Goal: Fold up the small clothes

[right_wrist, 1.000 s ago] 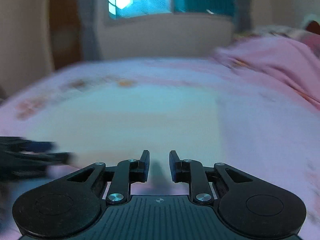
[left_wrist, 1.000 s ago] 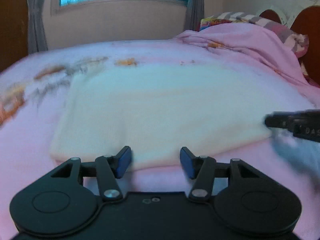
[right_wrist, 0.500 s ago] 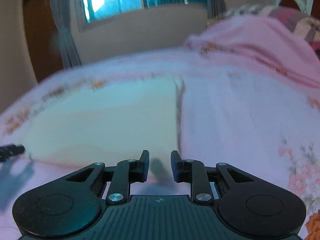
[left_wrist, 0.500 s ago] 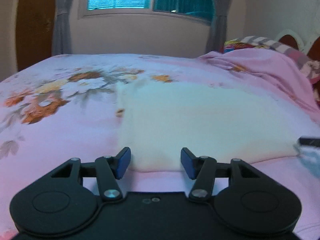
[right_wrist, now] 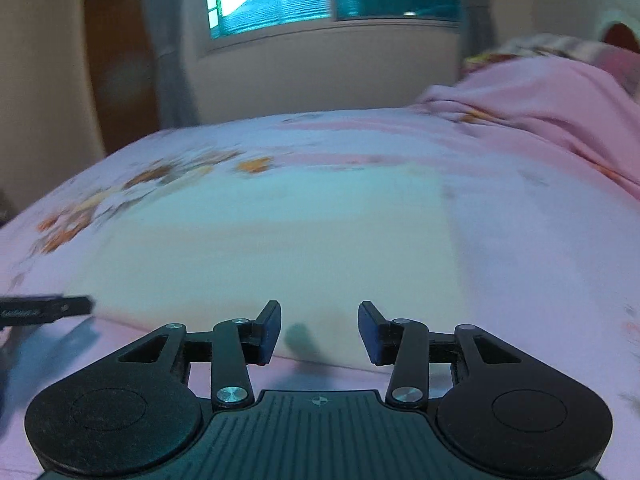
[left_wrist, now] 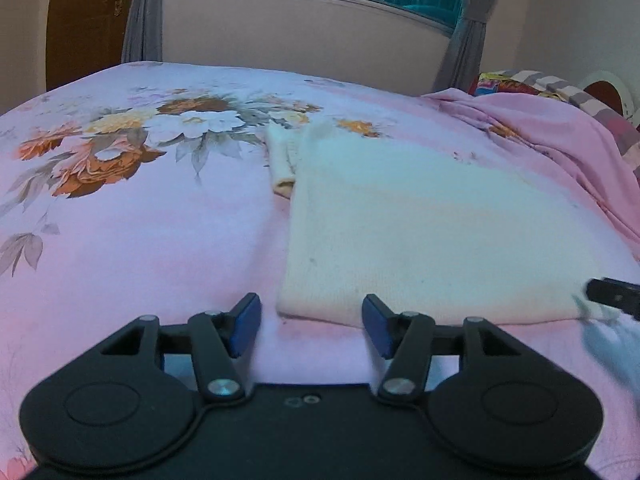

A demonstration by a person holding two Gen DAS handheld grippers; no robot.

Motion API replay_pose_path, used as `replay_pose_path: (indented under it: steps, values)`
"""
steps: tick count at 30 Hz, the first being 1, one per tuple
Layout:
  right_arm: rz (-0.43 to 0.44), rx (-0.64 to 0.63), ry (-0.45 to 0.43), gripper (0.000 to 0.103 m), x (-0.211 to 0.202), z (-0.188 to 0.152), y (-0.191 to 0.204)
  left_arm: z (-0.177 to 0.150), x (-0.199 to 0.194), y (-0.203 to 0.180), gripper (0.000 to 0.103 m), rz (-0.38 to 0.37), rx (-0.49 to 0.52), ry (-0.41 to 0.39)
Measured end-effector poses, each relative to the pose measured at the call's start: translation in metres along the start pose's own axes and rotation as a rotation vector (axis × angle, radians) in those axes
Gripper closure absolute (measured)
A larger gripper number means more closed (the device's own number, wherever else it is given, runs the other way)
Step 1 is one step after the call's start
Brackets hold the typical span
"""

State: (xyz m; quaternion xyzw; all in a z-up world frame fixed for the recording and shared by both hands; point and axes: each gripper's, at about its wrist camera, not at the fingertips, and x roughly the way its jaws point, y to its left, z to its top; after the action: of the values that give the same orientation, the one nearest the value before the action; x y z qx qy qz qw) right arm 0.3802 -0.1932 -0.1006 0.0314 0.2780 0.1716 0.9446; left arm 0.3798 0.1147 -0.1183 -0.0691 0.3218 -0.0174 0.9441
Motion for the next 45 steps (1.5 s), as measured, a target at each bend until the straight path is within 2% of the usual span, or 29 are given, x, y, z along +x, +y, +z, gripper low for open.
replay_pose_path:
  steps: [4,5,6,9,10,12,14,15,16,19,24,25,26,28,29,32,33,34,35,37,40,43,45]
  values:
    - [0.029,-0.023,-0.036,0.06,0.011,0.001,0.029,-0.003,0.001,0.006,0.046,-0.022,-0.015,-0.009]
    - [0.023,-0.041,-0.008,0.06,0.02,-0.003,0.033,-0.004,0.001,0.006,0.046,-0.025,-0.018,-0.011]
    - [0.003,-0.075,0.075,0.06,0.037,-0.011,0.037,-0.004,0.001,0.007,0.046,-0.028,-0.018,-0.01]
    - [-0.036,-0.124,0.104,0.06,0.045,-0.01,0.044,-0.002,0.0,0.004,0.045,-0.027,-0.004,-0.002]
    - [-0.033,-0.109,0.092,0.06,0.041,-0.006,0.043,-0.001,0.0,0.004,0.045,-0.028,0.006,-0.001]
    - [-0.009,-0.086,0.014,0.06,0.027,-0.002,0.04,-0.003,0.0,0.004,0.045,-0.029,0.01,-0.004]
    - [-0.029,-0.092,-0.022,0.06,0.027,-0.002,0.039,-0.004,0.0,0.004,0.044,-0.027,0.012,-0.008]
    - [-0.031,-0.094,-0.014,0.06,0.032,-0.007,0.038,-0.005,0.001,0.003,0.044,-0.024,0.015,-0.008]
    - [-0.054,-0.106,0.068,0.06,0.047,-0.013,0.037,-0.005,0.001,0.002,0.044,-0.021,0.019,-0.007]
    - [-0.066,-0.116,0.085,0.06,0.049,-0.014,0.042,-0.005,0.001,-0.003,0.043,-0.009,0.043,-0.004]
    - [-0.034,-0.054,-0.029,0.06,0.023,-0.012,0.038,-0.007,0.0,-0.001,0.042,-0.017,0.041,-0.014]
    - [-0.036,-0.073,-0.024,0.06,0.024,-0.016,0.039,-0.008,0.0,-0.001,0.041,-0.016,0.043,-0.015]
    - [-0.062,-0.097,0.054,0.06,0.037,-0.019,0.041,-0.008,0.0,-0.002,0.041,-0.016,0.044,-0.015]
    - [-0.077,-0.116,0.076,0.059,0.045,-0.015,0.049,-0.008,0.0,-0.003,0.041,-0.014,0.049,-0.014]
    - [-0.075,-0.104,0.073,0.059,0.043,-0.011,0.05,-0.008,0.0,-0.003,0.041,-0.015,0.05,-0.013]
    - [-0.057,-0.076,-0.041,0.059,0.024,-0.004,0.051,-0.008,0.0,-0.001,0.04,-0.021,0.048,-0.016]
    - [-0.058,-0.076,-0.054,0.059,0.023,-0.004,0.05,-0.008,0.0,-0.001,0.04,-0.021,0.049,-0.017]
    - [-0.061,-0.082,-0.029,0.059,0.028,-0.006,0.051,-0.008,0.0,-0.002,0.04,-0.02,0.05,-0.018]
    - [-0.079,-0.101,0.064,0.059,0.045,-0.011,0.054,-0.009,0.0,-0.003,0.039,-0.02,0.051,-0.018]
    - [-0.079,-0.107,0.068,0.058,0.048,-0.011,0.055,-0.008,0.0,-0.003,0.039,-0.018,0.056,-0.015]
    - [-0.049,-0.04,0.0,0.058,0.029,-0.006,0.044,-0.006,-0.004,0.0,0.039,-0.041,0.051,-0.018]
    - [-0.054,-0.026,-0.06,0.058,0.015,-0.003,0.032,-0.003,-0.01,0.009,0.039,-0.09,0.016,-0.044]
    - [-0.078,-0.028,-0.088,0.058,0.009,0.001,0.023,0.002,-0.011,0.013,0.039,-0.083,0.01,-0.068]
